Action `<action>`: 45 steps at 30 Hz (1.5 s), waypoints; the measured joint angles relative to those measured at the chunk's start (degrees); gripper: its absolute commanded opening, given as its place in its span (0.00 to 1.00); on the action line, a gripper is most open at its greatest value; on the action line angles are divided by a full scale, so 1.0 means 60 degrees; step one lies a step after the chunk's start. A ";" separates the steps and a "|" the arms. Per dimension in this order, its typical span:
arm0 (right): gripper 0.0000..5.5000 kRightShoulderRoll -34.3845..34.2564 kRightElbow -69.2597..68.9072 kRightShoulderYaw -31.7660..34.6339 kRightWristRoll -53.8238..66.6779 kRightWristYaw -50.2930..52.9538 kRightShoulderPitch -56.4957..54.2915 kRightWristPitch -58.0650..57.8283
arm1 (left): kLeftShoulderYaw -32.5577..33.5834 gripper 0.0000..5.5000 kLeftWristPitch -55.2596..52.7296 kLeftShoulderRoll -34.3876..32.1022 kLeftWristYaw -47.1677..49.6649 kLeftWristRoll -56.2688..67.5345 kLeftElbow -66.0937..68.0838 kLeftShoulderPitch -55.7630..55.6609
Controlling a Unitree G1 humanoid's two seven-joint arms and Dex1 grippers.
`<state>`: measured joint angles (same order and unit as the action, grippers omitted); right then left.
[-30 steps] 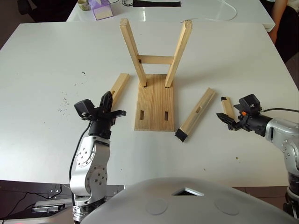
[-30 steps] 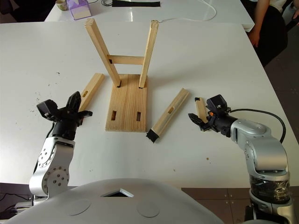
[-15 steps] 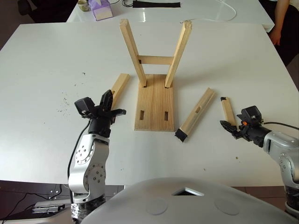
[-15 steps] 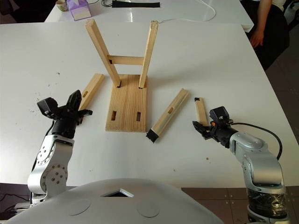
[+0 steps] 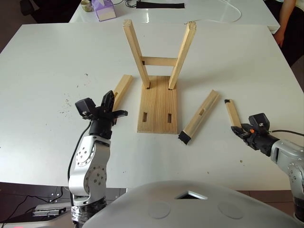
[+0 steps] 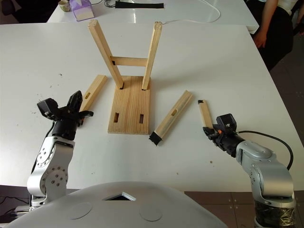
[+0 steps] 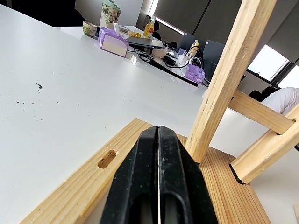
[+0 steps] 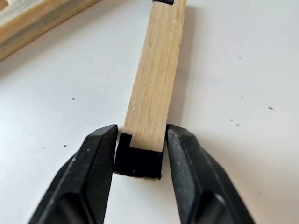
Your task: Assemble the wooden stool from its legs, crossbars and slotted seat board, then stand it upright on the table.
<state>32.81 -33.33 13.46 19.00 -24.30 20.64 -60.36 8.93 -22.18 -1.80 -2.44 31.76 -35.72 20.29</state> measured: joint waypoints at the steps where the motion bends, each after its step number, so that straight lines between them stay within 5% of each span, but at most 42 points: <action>1: 0.24 -0.0018 0.0056 -0.0056 -0.0012 0.0073 -0.0082 0.0051 | 0.0039 0.00 -0.0003 -0.0042 -0.0001 0.0002 0.0012 -0.0068; 11: 0.24 -0.0852 0.0867 -0.0160 -0.0206 0.0974 -0.0921 0.0632 | 0.0254 0.00 -0.0081 -0.0079 0.0137 0.0049 0.0013 -0.0303; 22: 0.24 -0.3254 0.5091 0.1584 0.1199 0.2549 -0.8199 0.1696 | 0.1735 0.00 -0.0043 -0.0503 0.0412 0.1982 -0.0328 -0.2241; 26: 0.24 -0.3237 0.5921 0.1934 0.2989 0.0992 -1.0518 0.2035 | 0.1827 0.11 -0.0745 -0.1492 -0.0160 0.3320 0.0628 -0.4373; 31: 0.24 -0.2803 0.5052 0.1589 0.5188 -0.1212 -1.0943 0.1249 | 0.1784 0.25 -0.1679 -0.2091 -0.0873 0.5997 0.1104 -0.6374; 45: 0.24 -0.0912 0.4878 0.0019 0.6973 -0.5069 -1.1163 0.0035 | 0.0915 0.59 -0.2432 -0.2462 -0.0654 1.0376 0.0749 -0.7053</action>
<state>27.34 -4.06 13.57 60.84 -54.71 -46.34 -60.15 14.42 -36.77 -16.57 -6.37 94.02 -31.23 -22.03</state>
